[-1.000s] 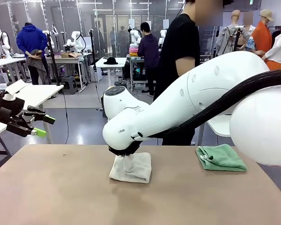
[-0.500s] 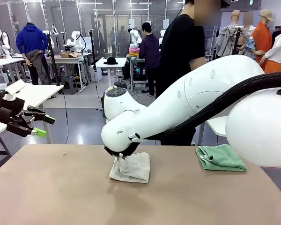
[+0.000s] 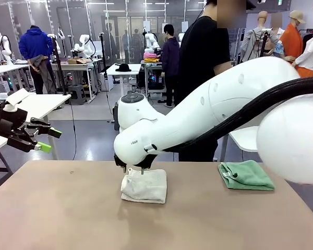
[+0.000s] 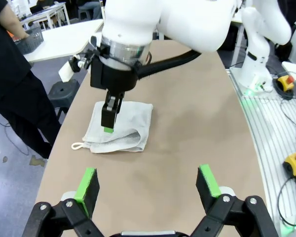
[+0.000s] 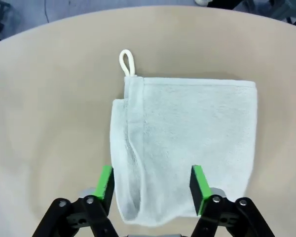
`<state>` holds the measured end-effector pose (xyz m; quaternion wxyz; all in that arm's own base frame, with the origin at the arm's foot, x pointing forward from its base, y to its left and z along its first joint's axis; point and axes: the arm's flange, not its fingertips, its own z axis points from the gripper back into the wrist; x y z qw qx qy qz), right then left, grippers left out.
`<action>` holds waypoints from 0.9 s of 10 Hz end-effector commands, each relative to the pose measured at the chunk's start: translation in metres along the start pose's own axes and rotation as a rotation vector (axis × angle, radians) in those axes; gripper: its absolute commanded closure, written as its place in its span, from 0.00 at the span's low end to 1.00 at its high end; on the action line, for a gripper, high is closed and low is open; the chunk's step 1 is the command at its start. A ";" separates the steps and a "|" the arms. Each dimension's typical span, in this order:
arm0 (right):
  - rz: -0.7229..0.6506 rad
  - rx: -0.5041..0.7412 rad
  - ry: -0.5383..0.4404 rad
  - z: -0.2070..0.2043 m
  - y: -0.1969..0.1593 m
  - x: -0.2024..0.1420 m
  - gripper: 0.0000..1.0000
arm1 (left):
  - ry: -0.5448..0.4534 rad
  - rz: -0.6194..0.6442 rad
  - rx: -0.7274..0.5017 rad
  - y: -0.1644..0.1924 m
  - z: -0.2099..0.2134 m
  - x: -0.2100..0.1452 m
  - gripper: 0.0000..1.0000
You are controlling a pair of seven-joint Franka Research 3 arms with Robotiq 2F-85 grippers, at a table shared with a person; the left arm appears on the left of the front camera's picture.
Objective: Fold the towels and place them in the basket.
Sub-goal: When a person lays out a Towel with hook on the table, fold it in half twice.
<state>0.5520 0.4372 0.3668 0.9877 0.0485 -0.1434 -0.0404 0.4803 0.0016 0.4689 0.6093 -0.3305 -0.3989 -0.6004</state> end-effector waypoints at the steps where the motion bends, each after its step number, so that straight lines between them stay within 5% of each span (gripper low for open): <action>1: 0.017 0.035 0.057 0.037 -0.048 -0.004 0.00 | -0.005 0.003 -0.001 0.000 0.001 0.001 0.00; 9: -0.033 0.149 0.134 0.081 -0.150 0.007 0.00 | -0.005 0.003 -0.001 0.000 0.001 0.001 0.00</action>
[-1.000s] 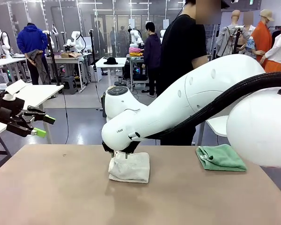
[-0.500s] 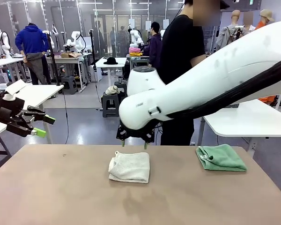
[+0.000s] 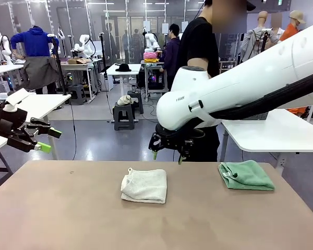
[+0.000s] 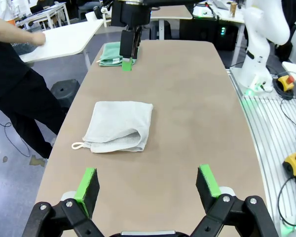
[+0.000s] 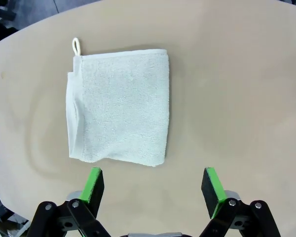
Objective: Fold the towels and place them in the basket.
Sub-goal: When a person lays out a Towel with hook on the table, fold it in half twice.
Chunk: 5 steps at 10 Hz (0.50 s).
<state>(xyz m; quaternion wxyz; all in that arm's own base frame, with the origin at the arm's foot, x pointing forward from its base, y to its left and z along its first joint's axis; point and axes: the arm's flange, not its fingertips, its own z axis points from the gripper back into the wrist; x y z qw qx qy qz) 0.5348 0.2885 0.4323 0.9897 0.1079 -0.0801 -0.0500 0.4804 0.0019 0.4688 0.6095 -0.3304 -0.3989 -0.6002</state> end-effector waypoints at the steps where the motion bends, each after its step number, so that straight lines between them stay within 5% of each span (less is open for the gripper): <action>1: 0.019 0.039 0.018 -0.001 -0.011 -0.008 0.00 | -0.006 0.003 -0.002 0.000 0.001 0.002 0.00; 5: 0.001 0.007 0.013 -0.001 -0.008 0.000 0.00 | -0.006 0.003 -0.002 0.000 0.001 0.002 0.00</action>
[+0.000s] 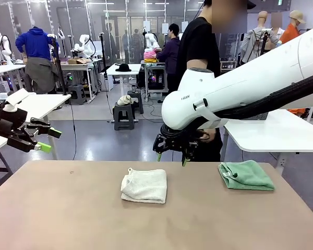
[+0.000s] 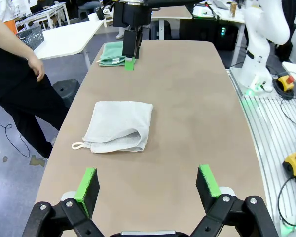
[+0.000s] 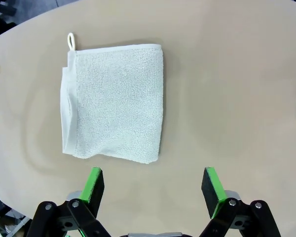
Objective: Fold the towels and place them in the basket.
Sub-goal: When a person lays out a Towel with hook on the table, fold it in half twice, then stack the folded Towel with hook on the right side of the table.
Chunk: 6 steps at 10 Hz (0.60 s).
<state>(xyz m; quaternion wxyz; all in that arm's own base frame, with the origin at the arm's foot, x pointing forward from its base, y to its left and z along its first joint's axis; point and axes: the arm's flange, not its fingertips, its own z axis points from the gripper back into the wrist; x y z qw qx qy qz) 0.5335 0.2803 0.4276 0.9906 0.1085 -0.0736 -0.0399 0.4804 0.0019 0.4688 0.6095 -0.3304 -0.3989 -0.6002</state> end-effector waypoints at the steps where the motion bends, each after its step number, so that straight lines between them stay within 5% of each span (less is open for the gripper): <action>1: -0.018 0.005 -0.003 0.002 0.001 0.001 0.00 | -0.006 0.003 -0.002 0.000 0.001 0.002 0.00; 6: -0.018 0.005 -0.003 0.002 0.001 0.001 0.00 | -0.006 0.003 -0.002 0.000 0.001 0.002 0.00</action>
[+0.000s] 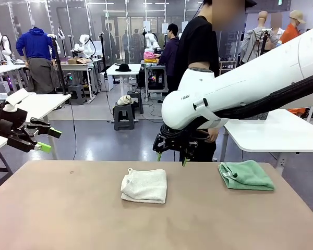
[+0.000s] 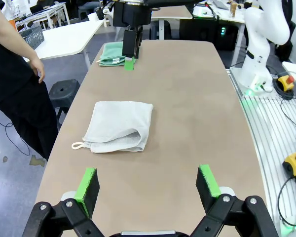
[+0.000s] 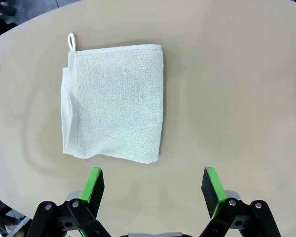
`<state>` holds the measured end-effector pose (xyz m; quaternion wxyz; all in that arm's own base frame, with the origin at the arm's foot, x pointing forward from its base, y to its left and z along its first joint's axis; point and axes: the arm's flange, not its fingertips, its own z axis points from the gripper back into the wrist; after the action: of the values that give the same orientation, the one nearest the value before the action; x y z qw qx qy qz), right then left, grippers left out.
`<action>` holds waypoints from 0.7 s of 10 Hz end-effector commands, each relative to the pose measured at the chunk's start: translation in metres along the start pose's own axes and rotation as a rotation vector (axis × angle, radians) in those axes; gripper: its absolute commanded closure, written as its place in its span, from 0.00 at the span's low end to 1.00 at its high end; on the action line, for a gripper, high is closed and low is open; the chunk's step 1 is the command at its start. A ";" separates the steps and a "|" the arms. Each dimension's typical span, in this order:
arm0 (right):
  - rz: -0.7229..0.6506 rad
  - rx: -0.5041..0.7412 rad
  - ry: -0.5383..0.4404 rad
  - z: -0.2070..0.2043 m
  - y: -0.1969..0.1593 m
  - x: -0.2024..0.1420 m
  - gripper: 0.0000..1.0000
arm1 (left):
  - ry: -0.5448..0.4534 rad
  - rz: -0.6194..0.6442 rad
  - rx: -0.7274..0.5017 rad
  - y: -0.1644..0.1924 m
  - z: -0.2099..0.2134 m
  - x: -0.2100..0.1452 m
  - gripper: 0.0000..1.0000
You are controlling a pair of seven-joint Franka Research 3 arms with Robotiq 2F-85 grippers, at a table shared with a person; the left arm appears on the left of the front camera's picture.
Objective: Fold the towels and place them in the basket.
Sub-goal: Stack the folded Towel with hook on the right side of the table.
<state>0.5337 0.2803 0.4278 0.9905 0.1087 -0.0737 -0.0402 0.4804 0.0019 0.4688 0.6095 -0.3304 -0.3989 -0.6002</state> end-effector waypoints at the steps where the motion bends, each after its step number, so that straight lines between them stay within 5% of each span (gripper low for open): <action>1: -0.017 0.005 -0.002 0.001 0.001 0.001 0.00 | -0.006 0.003 -0.002 0.000 0.001 0.002 0.00; 7: -0.014 -0.008 -0.008 -0.019 -0.007 0.001 0.00 | -0.006 0.003 -0.002 0.000 0.001 0.002 0.00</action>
<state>0.5351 0.2795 0.4195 0.9908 0.1075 -0.0707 -0.0419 0.4804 0.0019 0.4688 0.6095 -0.3304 -0.3989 -0.6002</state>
